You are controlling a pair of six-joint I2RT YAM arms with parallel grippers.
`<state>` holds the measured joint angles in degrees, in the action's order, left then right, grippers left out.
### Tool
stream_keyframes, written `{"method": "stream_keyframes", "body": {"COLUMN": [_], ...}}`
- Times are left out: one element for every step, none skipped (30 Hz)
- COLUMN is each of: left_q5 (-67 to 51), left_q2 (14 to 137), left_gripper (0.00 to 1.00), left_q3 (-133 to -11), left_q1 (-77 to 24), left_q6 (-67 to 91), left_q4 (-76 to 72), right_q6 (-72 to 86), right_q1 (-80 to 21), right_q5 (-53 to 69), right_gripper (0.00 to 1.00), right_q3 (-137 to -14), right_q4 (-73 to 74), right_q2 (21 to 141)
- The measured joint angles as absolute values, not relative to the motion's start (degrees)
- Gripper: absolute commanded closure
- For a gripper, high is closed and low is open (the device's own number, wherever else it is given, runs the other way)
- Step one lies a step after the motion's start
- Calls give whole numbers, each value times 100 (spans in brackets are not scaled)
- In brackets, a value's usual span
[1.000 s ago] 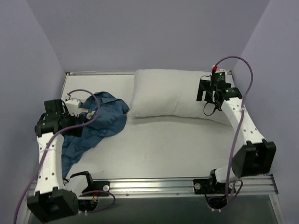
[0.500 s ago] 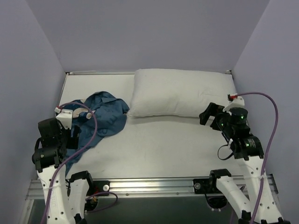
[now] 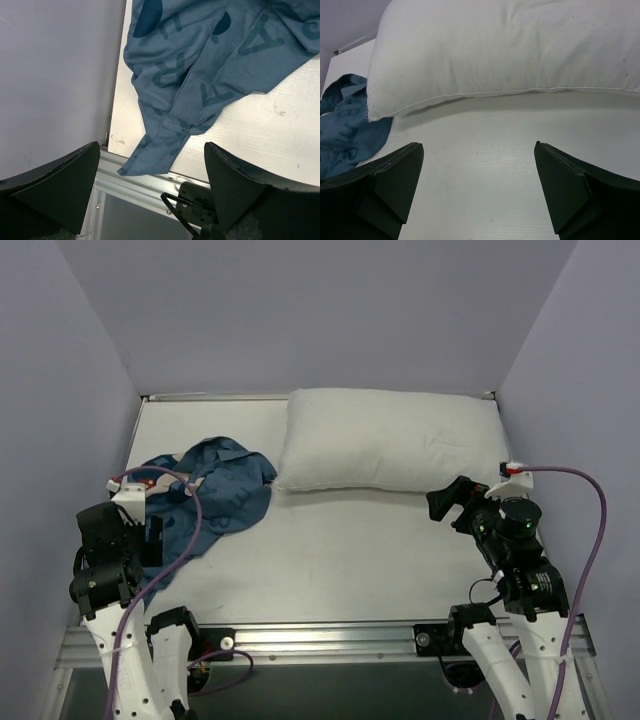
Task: Remove the pillowcase from the pillow
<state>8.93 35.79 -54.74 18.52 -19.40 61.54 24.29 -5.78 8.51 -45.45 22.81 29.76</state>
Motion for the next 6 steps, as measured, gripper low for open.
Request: {"method": "stream_keyframes", "body": {"left_q5": [899, 897, 897, 897, 897, 895], "left_q2": [3579, 3579, 3579, 3579, 3579, 3579], "left_gripper": [6, 6, 6, 6, 6, 6], "left_q3": [-5474, -5474, -5474, -5474, -5474, -5474], "left_q1": [1868, 1887, 1900, 1914, 1931, 1940], "left_q6": [-1940, -1940, -1938, -1938, -1940, -1940], "left_q4": [6152, 6152, 6154, 6154, 6154, 6154], "right_q6": [2429, 2429, 2427, 2427, 2427, 2425], "right_q1": [-578, -578, -578, -578, -578, -578], "right_q5": [851, 851, 851, 851, 851, 851], "right_gripper": [0, 0, 0, 0, 0, 0], "right_q3": [-4541, -4539, -4539, -4539, -4534, -4530], "right_q4": [2279, 2276, 2272, 2268, 2257, 2246], "right_q2": [2989, 3004, 3015, 3020, 3020, 3020]}}
